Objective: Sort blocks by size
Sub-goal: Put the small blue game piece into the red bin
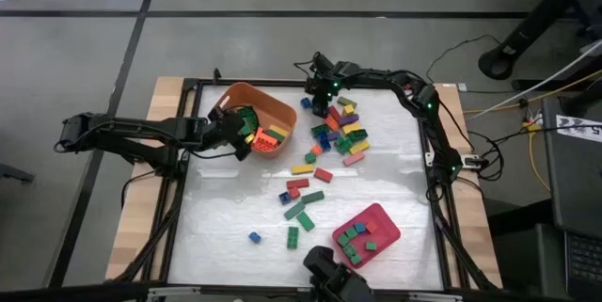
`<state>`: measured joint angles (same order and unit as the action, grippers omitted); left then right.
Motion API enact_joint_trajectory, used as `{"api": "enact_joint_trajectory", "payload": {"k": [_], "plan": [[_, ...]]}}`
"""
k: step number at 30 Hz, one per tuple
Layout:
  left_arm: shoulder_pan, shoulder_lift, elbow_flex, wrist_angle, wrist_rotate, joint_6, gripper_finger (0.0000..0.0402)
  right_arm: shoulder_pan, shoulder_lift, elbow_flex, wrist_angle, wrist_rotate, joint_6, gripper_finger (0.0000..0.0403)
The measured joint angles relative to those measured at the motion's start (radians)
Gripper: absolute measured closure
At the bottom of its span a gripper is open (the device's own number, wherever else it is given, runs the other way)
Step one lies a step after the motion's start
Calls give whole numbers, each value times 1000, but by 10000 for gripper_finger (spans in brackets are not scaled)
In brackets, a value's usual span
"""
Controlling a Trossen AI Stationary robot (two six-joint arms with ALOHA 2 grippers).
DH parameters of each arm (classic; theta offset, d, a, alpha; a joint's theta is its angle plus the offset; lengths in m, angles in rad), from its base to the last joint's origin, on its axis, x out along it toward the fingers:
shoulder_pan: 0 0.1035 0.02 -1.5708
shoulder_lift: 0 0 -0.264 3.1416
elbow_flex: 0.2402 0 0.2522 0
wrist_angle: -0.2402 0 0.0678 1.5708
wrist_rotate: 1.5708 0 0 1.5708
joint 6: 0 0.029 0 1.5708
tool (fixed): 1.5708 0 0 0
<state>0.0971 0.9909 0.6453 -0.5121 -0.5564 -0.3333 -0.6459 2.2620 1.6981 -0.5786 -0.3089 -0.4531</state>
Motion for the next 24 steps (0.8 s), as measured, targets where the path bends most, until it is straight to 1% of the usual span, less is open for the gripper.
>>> {"api": "enact_joint_trajectory", "payload": {"k": [5, 11, 20, 24], "plan": [[0, 0, 0, 0, 0, 0, 185, 10, -2, 3, -63, 9, 0, 273], [0, 0, 0, 0, 0, 0, 185, 22, -2, 18, -77, 53, 1, 272], [0, 0, 0, 0, 0, 0, 185, 40, 0, 142, -119, 229, 1, 272], [0, 0, 0, 0, 0, 1, 185, 50, 0, 167, -93, 273, 2, 271]]}}
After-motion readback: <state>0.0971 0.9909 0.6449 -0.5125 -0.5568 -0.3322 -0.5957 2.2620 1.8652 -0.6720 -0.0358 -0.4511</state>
